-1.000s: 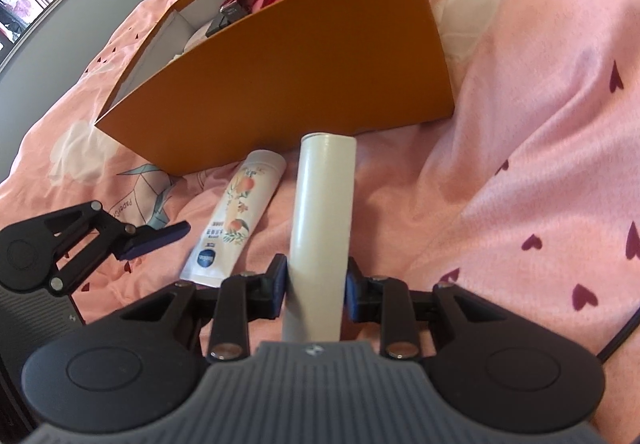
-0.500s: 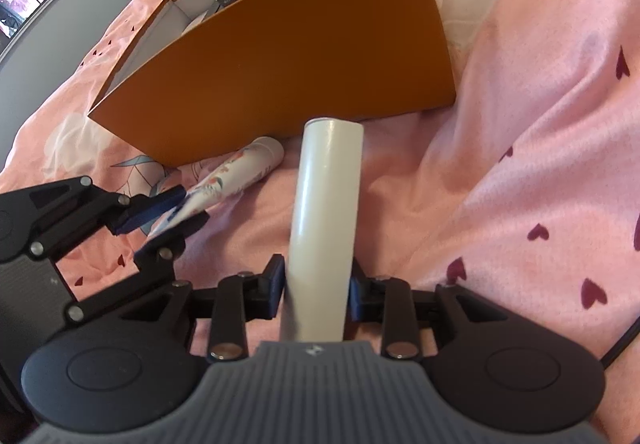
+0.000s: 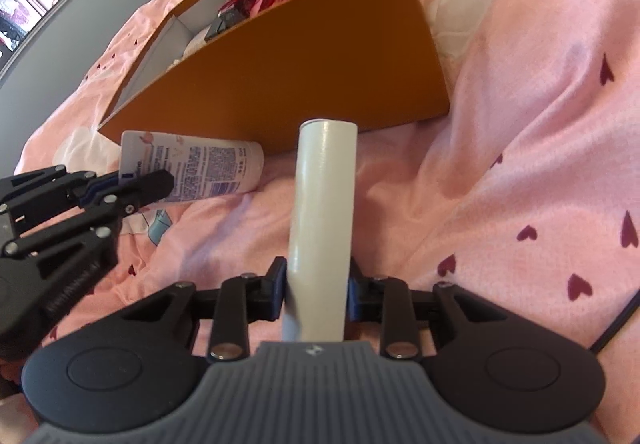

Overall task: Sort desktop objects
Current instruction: 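Grasp the white lotion tube with the left tool while the right tool holds the bottle, then carry the lotion tube and white bottle over the box with both tools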

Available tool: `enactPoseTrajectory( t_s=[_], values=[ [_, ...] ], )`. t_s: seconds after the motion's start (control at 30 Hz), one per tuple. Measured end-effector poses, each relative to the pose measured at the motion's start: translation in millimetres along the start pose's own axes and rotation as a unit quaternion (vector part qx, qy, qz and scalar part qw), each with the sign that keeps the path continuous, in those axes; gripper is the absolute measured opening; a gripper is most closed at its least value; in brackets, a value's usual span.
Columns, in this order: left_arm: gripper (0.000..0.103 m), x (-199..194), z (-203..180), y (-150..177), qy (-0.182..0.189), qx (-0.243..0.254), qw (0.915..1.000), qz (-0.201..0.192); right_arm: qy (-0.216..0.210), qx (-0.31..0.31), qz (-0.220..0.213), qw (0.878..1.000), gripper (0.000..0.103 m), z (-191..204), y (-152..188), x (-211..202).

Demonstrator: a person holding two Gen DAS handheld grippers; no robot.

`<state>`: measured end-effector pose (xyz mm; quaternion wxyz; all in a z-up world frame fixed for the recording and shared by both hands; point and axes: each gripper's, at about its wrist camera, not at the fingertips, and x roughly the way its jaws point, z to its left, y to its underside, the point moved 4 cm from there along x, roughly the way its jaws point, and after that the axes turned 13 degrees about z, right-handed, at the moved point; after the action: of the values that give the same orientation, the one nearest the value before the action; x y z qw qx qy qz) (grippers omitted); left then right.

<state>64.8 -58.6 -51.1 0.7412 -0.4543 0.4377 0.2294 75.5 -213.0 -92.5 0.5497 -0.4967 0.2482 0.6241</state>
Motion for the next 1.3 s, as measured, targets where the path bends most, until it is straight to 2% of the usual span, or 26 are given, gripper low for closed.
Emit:
enactPoseTrajectory(
  t_s=[0.23, 0.73, 1.07, 1.3],
  values=[
    [0.008, -20.3, 11.0, -11.9, 0.043, -0.045, 0.9981, 0.006, -0.019, 0.008, -0.02, 1.0, 0.031, 2.5, -4.5, -22.9],
    [0.007, -82.0, 18.2, -56.1, 0.098, -0.054, 0.9924, -0.052, -0.036, 0.003, -0.108, 0.994, 0.031, 13.9, -33.3, -94.2],
    [0.007, -96.4, 25.7, -93.4, 0.092, -0.048, 0.9907, -0.088, -0.037, 0.001, -0.128, 0.991, 0.031, 11.5, -73.5, -116.8],
    [0.007, -90.8, 42.6, -121.6, 0.071, -0.064, 0.9892, -0.111, -0.009, -0.004, -0.152, 0.988, 0.031, 2.2, -117.3, -134.1]
  ],
)
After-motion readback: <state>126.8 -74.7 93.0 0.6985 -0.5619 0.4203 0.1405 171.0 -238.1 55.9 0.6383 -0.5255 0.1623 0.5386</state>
